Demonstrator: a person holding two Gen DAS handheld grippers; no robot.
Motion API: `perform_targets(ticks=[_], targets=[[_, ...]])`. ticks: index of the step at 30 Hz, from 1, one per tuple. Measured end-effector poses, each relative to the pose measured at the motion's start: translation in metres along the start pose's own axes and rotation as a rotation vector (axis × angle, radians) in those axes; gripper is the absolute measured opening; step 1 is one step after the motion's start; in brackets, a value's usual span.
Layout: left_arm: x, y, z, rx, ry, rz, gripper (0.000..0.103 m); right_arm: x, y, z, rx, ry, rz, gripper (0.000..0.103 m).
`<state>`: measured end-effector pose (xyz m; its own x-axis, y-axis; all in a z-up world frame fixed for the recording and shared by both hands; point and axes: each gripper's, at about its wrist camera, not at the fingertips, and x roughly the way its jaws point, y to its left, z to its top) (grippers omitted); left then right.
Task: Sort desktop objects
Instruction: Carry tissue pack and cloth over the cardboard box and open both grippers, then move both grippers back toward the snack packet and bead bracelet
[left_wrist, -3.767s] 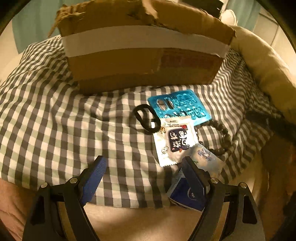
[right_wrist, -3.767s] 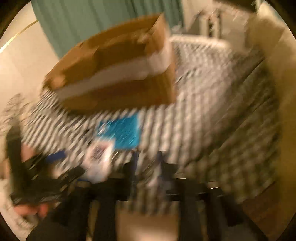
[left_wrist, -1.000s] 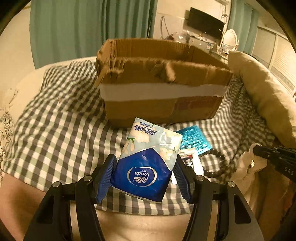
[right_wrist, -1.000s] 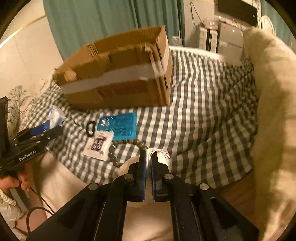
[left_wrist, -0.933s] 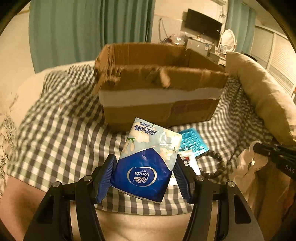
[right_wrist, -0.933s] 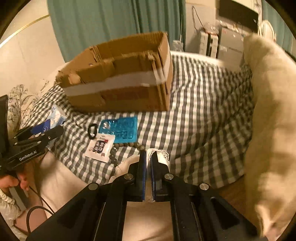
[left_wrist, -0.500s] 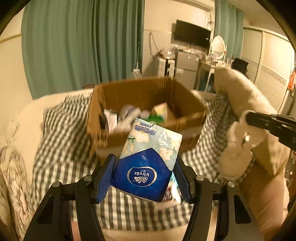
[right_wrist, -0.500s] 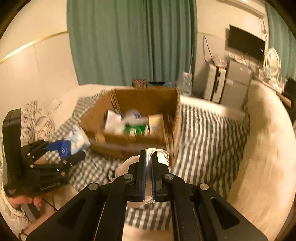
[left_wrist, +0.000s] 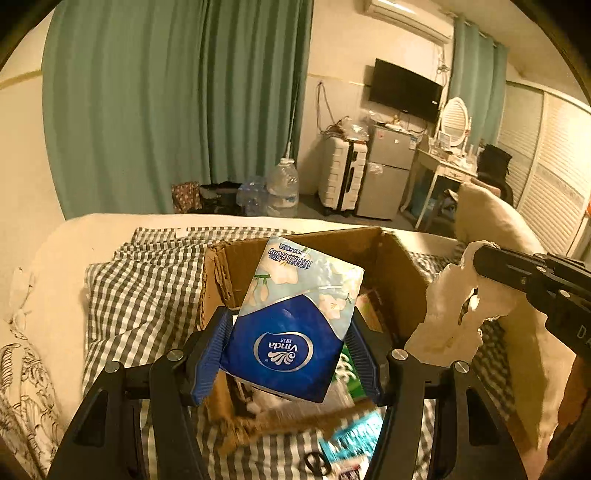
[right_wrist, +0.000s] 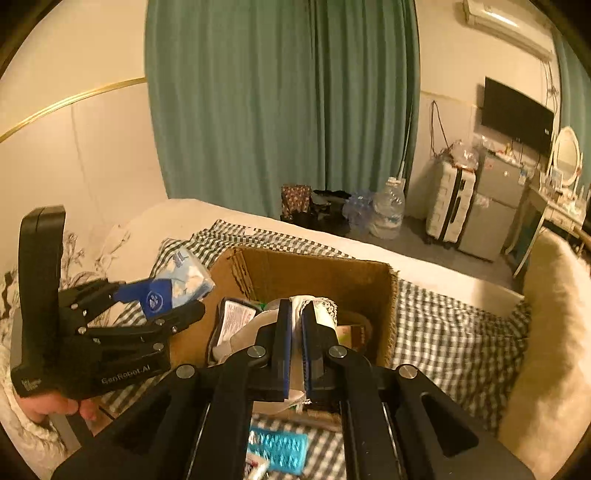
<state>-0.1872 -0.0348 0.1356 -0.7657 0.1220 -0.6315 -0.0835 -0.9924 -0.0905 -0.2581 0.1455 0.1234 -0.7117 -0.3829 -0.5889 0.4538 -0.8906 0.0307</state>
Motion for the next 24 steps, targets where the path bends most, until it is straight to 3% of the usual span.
perform_targets(ticks=[1, 2, 3, 4, 5, 7, 12, 18, 24], targets=[[0.011, 0.003, 0.000, 0.002, 0.012, -0.004, 0.065, 0.009, -0.002, 0.001, 0.006, 0.000, 0.009, 0.009], [0.018, 0.005, -0.002, 0.003, 0.018, 0.001, 0.068, 0.018, -0.003, 0.000, 0.010, 0.002, 0.012, 0.023], [0.025, 0.006, -0.004, 0.006, 0.024, 0.008, 0.077, 0.029, -0.005, -0.001, 0.013, 0.001, 0.002, 0.035], [0.035, 0.007, -0.006, 0.012, 0.036, 0.029, 0.089, 0.034, -0.008, -0.003, 0.019, -0.003, -0.013, 0.063], [0.041, 0.007, -0.009, 0.021, 0.052, 0.046, 0.090, 0.041, -0.011, -0.004, 0.031, -0.013, -0.030, 0.071], [0.055, 0.006, -0.012, 0.063, 0.107, 0.070, 0.090, 0.049, -0.020, -0.009, 0.070, -0.024, -0.039, 0.071], [0.055, 0.008, -0.027, 0.100, 0.103, 0.105, 0.090, 0.052, -0.039, -0.026, 0.151, 0.003, -0.025, 0.071], [0.009, 0.005, -0.037, 0.076, 0.045, 0.114, 0.094, 0.009, -0.046, -0.051, 0.163, -0.004, -0.040, 0.072], [-0.036, -0.014, -0.075, 0.106, 0.015, 0.109, 0.099, -0.035, -0.041, -0.087, 0.149, 0.008, -0.084, 0.073]])
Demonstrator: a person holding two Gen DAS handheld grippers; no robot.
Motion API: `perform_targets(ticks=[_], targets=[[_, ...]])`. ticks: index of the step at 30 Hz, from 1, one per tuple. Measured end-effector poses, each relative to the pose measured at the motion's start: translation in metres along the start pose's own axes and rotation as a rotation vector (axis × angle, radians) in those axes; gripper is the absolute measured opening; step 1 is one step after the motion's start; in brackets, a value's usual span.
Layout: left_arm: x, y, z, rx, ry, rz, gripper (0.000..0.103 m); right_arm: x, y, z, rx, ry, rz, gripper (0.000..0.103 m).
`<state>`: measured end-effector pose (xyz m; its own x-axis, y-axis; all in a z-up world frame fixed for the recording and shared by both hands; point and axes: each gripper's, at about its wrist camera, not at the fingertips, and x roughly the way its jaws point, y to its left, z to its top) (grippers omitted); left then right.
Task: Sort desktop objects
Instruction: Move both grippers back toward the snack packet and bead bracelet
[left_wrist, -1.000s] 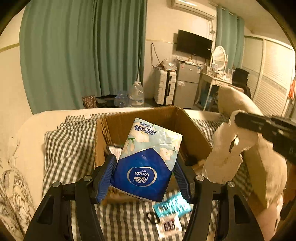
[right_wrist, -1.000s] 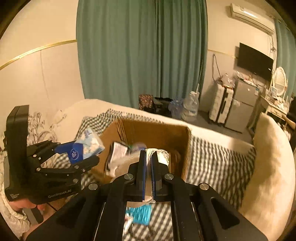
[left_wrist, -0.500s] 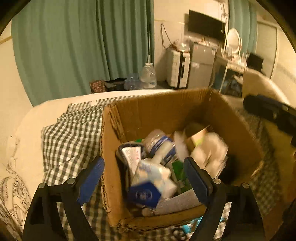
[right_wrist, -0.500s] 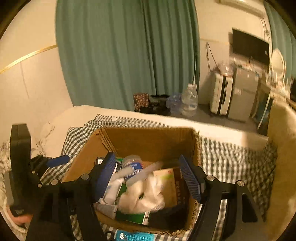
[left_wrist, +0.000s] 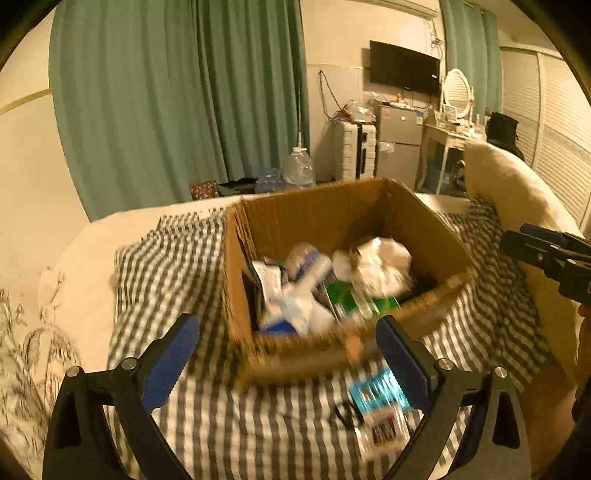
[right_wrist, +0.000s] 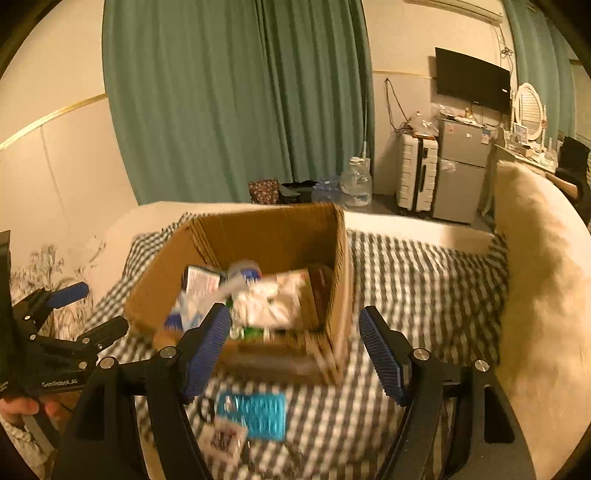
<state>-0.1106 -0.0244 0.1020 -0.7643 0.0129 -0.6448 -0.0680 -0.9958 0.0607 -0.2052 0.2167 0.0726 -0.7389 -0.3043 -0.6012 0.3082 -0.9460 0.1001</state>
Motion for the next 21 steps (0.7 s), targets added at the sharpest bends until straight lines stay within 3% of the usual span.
perform_targets(ticks=[6, 13, 21], targets=[[0.004, -0.025, -0.060, -0.045, 0.091, -0.021, 0.099, -0.007, -0.002, -0.055, 0.034, 0.073, 0.008, 0.073], [0.045, -0.061, -0.105, -0.016, 0.187, -0.009, 0.100, 0.033, -0.009, -0.114, 0.045, 0.206, -0.034, 0.073], [0.088, -0.072, -0.135, -0.039, 0.280, -0.040, 0.100, 0.071, -0.017, -0.134, 0.091, 0.315, -0.055, 0.073]])
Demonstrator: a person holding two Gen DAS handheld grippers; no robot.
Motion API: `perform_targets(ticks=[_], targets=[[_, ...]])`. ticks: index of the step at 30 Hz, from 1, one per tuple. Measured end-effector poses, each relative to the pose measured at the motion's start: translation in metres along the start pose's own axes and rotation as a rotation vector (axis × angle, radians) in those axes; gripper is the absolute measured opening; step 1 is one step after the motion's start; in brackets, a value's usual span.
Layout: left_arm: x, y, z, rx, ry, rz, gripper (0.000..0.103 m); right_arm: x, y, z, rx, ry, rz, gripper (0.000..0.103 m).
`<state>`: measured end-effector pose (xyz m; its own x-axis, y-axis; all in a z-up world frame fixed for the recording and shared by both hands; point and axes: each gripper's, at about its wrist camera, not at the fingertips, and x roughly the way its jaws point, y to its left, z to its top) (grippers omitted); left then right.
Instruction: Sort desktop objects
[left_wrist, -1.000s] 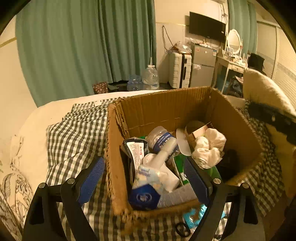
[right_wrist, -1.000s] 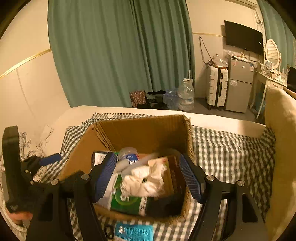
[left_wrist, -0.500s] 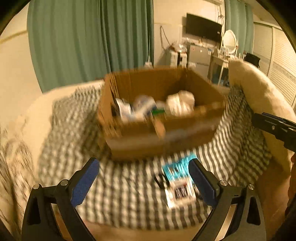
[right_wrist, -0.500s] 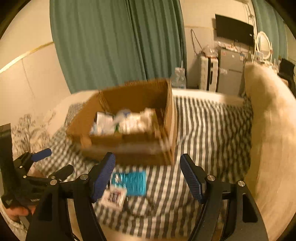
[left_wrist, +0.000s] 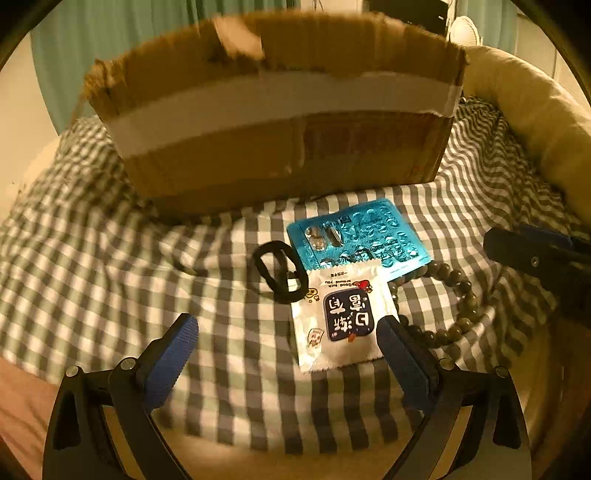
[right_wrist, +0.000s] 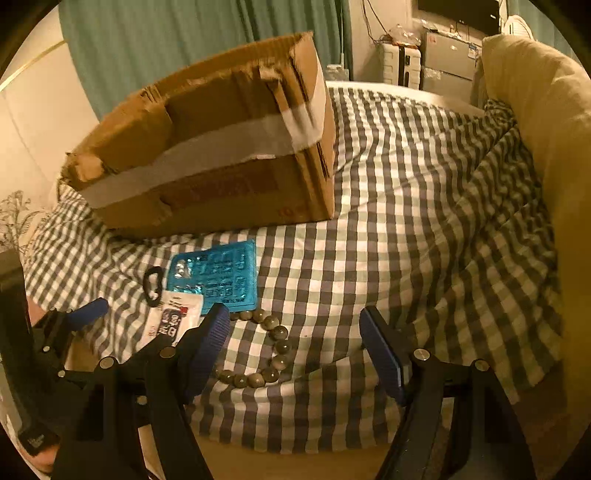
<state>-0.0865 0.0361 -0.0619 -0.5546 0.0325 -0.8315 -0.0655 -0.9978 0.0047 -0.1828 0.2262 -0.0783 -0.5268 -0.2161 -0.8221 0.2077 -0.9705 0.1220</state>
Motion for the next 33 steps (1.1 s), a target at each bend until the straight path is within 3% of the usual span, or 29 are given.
perform_targets(ticks=[5, 9, 15, 17, 19, 23, 25, 28, 33], targets=[[0.016, 0.001, -0.001, -0.053, -0.007, -0.036, 0.103, 0.025, 0.008, -0.006, -0.038, 0.081, -0.051, 0.072], [0.022, -0.004, -0.003, -0.022, -0.011, -0.027, 0.103, 0.043, 0.000, -0.011, 0.014, 0.151, -0.060, 0.072], [0.028, -0.009, -0.007, 0.012, -0.020, -0.039, 0.103, 0.052, 0.006, -0.015, -0.048, 0.187, -0.133, 0.056], [0.026, -0.005, -0.007, -0.005, -0.030, -0.057, 0.096, 0.048, 0.006, -0.016, -0.055, 0.178, -0.139, 0.034], [0.022, 0.000, -0.008, -0.010, -0.040, -0.061, 0.080, 0.044, 0.005, -0.018, -0.060, 0.166, -0.144, 0.014], [0.016, 0.006, -0.012, -0.008, -0.049, -0.066, 0.062, 0.035, 0.006, -0.022, -0.067, 0.144, -0.150, 0.012], [0.013, 0.010, -0.013, -0.014, -0.048, -0.081, 0.039, 0.028, 0.008, -0.024, -0.078, 0.129, -0.149, 0.012], [0.007, 0.015, -0.015, -0.029, -0.039, -0.112, 0.019, 0.014, 0.013, -0.029, -0.101, 0.097, -0.155, 0.012], [-0.005, 0.020, -0.024, -0.041, -0.041, -0.135, 0.011, -0.009, 0.028, -0.030, -0.138, 0.038, -0.163, 0.012]])
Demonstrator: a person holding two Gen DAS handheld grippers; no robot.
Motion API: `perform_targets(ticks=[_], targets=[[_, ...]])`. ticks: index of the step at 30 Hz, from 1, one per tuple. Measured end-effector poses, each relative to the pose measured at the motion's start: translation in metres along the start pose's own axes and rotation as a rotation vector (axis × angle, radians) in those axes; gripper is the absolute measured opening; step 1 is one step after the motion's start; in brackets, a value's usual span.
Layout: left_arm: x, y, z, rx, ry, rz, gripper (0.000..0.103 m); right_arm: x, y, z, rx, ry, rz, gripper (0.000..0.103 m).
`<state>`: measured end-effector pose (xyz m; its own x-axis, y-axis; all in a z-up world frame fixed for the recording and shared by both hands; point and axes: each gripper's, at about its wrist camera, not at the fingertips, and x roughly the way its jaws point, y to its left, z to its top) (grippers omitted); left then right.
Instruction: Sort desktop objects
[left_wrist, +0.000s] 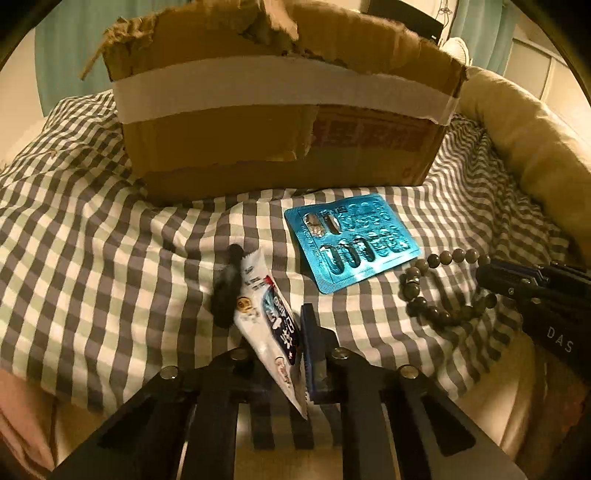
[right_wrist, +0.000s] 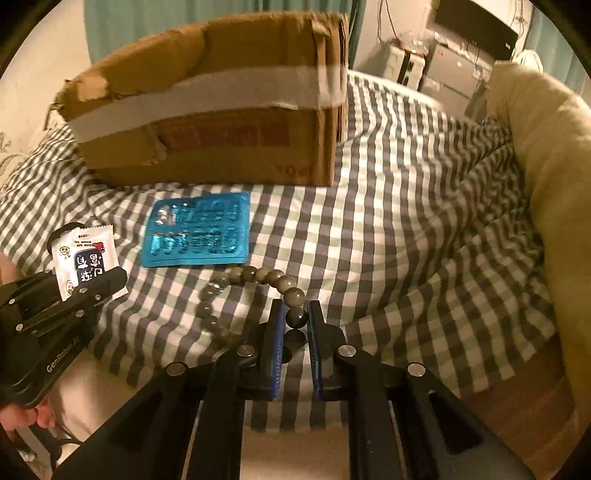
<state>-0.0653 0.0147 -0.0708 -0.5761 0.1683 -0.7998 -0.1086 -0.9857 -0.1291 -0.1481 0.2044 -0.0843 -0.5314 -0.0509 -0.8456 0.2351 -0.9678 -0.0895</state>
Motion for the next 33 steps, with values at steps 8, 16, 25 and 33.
perform_targets(ticks=[8, 16, 25, 33], targets=[[-0.028, 0.001, 0.003, 0.001, -0.050, -0.036, 0.010, -0.018, 0.002, 0.000, 0.004, -0.055, 0.012, 0.011], [-0.047, -0.001, 0.006, -0.010, -0.088, -0.086, 0.010, -0.032, -0.006, -0.005, 0.056, -0.073, 0.026, 0.011], [-0.053, 0.000, 0.012, -0.031, -0.095, -0.129, 0.010, -0.046, -0.006, -0.008, 0.064, -0.093, 0.028, 0.011], [-0.018, 0.007, 0.004, -0.093, 0.022, -0.099, 0.077, -0.037, -0.009, -0.011, 0.086, -0.070, 0.054, 0.011]])
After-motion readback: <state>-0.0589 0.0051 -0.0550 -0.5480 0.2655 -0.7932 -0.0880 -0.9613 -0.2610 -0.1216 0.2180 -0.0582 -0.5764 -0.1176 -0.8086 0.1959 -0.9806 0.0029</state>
